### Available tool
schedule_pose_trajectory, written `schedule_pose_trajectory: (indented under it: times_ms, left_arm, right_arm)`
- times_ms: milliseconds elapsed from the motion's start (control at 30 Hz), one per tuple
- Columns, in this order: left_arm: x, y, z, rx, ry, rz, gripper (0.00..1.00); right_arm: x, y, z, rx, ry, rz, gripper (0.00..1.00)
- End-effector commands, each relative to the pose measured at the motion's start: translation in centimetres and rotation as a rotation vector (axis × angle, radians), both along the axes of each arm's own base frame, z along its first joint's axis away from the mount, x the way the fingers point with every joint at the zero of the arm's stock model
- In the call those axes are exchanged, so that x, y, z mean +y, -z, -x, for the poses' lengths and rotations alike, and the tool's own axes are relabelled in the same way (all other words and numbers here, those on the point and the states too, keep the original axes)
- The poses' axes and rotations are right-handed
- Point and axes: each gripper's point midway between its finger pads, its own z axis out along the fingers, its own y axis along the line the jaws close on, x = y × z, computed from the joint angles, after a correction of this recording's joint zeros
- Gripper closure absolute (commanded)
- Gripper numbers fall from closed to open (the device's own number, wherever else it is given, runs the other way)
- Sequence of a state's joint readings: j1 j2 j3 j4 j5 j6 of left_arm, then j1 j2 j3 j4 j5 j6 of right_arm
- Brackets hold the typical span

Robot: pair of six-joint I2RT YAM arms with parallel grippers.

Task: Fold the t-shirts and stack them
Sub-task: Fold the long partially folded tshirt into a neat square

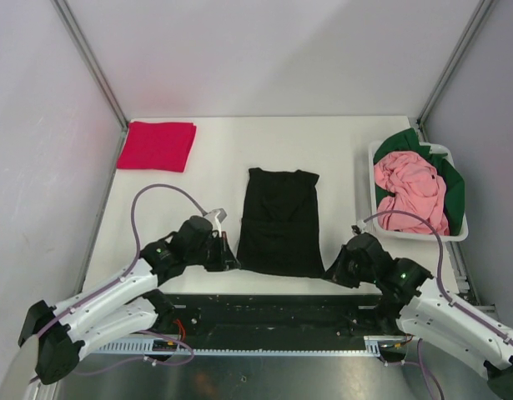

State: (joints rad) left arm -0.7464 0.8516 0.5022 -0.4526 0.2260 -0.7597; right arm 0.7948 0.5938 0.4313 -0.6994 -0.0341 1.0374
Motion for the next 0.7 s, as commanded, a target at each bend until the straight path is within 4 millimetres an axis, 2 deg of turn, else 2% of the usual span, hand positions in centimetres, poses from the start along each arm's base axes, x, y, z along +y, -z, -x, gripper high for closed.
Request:
schedule_pose_trajectory:
  times_ms: [0,133,333,500,667]
  left_arm:
    - [-0.4,-3.3,-1.7,-0.077,-0.038,0.02,1.0]
    - [-1.0,-6.4,-3.7,-0.157,-0.059,0.034,1.0]
    - [-1.3,-9.6,-9.1,-0.223,-0.131,0.004,1.0]
    - [-1.5,-11.2,-15.3,-0.276,-0.205,-0.026,1.0]
    - [-2.3,-11.7,-22.1,-0.3,-0.263,-0.039,1.0]
  right_arm:
    - [-0.6,-3.0,-1.6,-0.08,0.05,0.026,1.0]
    - [-0.7,-6.8,-3.9,-0.173,0.069,0.057,1.0]
    - [-1.2,-11.2,-10.2,-0.253,0.11,0.136,1.0]
    - [-1.4,-12.8,-16.6,-0.304,0.129,0.101,1.0]
    - [-1.8,-13.1,-23.6,-0.336,0.161,0.103,1.0]
